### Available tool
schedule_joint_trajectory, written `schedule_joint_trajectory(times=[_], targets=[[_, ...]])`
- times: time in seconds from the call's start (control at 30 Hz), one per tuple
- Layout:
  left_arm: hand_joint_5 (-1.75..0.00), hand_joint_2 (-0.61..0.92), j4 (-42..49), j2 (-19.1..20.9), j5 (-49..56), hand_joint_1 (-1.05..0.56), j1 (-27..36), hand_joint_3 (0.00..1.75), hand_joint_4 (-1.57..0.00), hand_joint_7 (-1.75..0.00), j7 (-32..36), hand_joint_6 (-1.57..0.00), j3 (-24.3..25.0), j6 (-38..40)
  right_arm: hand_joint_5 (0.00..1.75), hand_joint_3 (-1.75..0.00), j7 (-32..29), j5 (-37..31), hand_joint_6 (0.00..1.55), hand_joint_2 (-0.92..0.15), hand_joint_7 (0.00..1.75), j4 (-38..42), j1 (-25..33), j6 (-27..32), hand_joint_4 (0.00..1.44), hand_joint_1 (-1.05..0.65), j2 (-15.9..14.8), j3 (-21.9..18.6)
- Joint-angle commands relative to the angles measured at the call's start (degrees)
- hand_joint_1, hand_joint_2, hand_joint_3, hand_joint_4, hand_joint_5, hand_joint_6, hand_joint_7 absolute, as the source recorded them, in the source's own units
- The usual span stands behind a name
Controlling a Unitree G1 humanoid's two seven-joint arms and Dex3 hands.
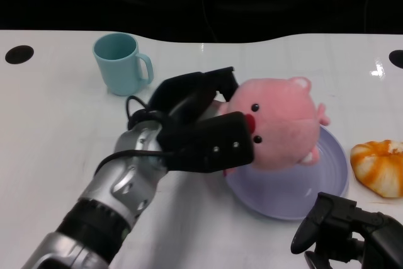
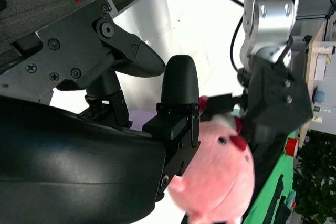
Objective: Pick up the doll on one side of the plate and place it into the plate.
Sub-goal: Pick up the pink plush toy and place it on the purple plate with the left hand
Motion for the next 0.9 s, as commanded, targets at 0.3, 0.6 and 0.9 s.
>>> schedule_joint_trajectory(times=[0.3,0.6,0.9], targets=[[-1.75,0.46,11.6,-7.3,0.9,-0.23,-8.1,1.17,-0.97,-1.75,1.8,-0.76,-2.2,1.9,1.75,-1.14,-0.8,0.1,0.55,-0.54,1.46,-1.3,0.3,0.1,0.63,-0.21,0.1,0.4],[-1.75,0.46,18.9,-11.2,-2.4,-0.19,-10.3,0.88,-0.86,-0.98,1.0,-0.91,0.0,3.2,1.75,-1.14,-0.9,-0.1,0.56,-0.53,1.46,-1.1,0.5,-0.7,0.64,-0.22,0.1,0.7],[-0.62,0.91,18.0,-9.9,-4.8,-0.6,-10.8,0.26,-0.24,-0.02,-9.6,-0.41,-0.6,5.1,1.75,-1.14,-0.6,0.1,0.57,-0.53,1.46,-1.0,0.6,-1.1,0.64,-0.23,-0.2,0.2]])
